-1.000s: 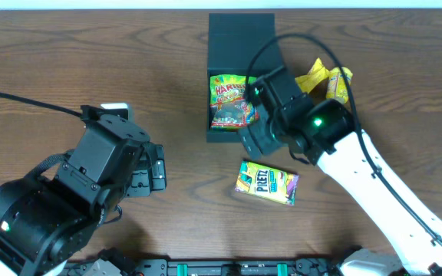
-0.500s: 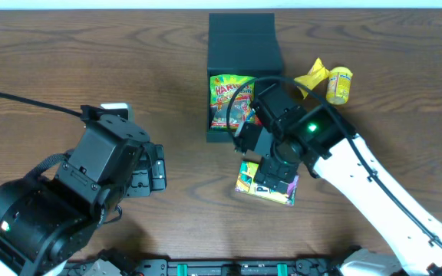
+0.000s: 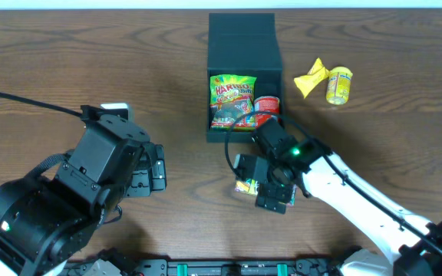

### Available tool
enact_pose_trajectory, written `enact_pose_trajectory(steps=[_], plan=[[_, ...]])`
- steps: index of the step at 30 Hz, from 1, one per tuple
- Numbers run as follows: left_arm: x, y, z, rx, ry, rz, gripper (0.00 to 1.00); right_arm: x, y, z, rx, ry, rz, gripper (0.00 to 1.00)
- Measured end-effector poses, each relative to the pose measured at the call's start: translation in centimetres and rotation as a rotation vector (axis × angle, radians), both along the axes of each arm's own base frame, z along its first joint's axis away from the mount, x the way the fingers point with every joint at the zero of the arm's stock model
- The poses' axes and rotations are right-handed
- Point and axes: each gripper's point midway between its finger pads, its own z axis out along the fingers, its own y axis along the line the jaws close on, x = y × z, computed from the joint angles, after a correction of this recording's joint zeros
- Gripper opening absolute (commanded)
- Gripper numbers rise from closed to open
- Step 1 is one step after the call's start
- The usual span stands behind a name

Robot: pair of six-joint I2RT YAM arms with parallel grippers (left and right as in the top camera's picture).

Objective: Pack container
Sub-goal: 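Move the right gripper down to the yellow Pretz box, then grasp the Pretz box with the right gripper and lift it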

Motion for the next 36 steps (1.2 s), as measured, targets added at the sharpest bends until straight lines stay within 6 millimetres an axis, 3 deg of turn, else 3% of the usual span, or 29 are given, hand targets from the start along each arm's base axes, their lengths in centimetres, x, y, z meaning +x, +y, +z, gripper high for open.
enact_pose_trajectory(steps=[8, 14, 23, 36], plan=[[0.0, 0.0, 0.0, 0.0, 0.0, 0.0, 0.95, -0.7, -1.2, -2.2, 0.01, 0.018, -0.04, 0.99], [0.0, 0.0, 0.0, 0.0, 0.0, 0.0, 0.95, 1.0, -1.3, -2.6, 0.05, -0.039, -0.08, 0.99], [0.0, 0.0, 0.0, 0.0, 0.0, 0.0, 0.95, 0.3, -1.7, -3.5, 0.049, -0.019, -0.086, 0.99], [0.0, 0.0, 0.0, 0.0, 0.0, 0.0, 0.95, 1.0, -1.3, -4.7, 0.07, -0.005, -0.099, 0.99]])
